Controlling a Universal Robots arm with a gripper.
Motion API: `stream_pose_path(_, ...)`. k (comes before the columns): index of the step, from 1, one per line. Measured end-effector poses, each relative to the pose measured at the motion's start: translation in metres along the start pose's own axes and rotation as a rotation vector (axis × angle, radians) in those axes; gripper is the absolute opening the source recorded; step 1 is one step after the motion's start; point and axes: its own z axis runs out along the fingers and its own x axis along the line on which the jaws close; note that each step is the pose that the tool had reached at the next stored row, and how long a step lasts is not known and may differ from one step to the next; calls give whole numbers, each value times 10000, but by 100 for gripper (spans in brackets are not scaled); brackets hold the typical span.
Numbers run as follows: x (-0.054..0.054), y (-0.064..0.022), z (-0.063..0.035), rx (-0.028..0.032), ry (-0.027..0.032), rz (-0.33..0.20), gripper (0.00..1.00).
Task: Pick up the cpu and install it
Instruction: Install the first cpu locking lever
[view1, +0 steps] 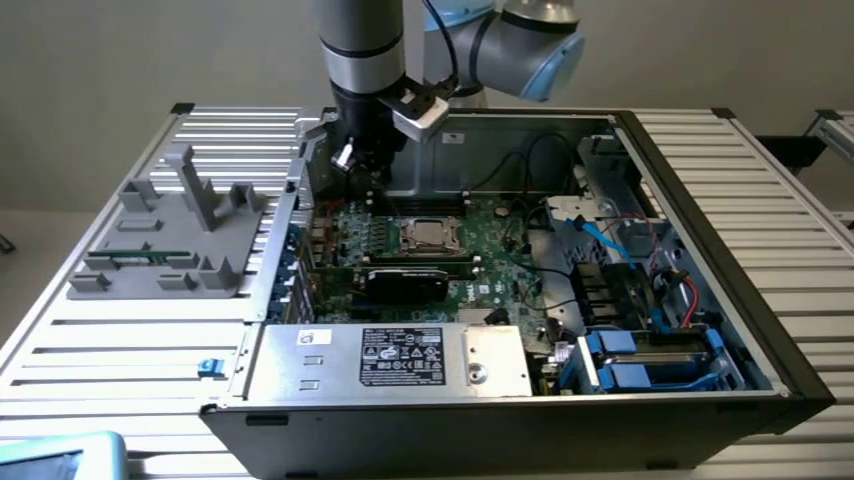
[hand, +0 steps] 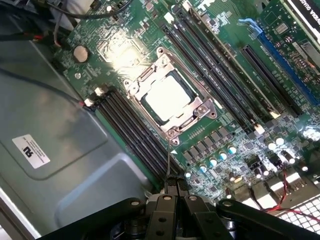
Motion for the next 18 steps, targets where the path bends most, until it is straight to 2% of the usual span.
stream_pose_path(7,-6,4,26,-216,135,1061,12)
stream_pose_path(9,-7,5,34,-246,144,1341,12)
stream_pose_path(10,-8,6,36,-222,105,1467,12)
stream_pose_path(11,-9,6,39,-151,24,1583,12)
stream_pose_path(14,-10,6,44,155,-315,1904,12)
stream_pose_path(18,-11,7,49,473,-676,2374,12)
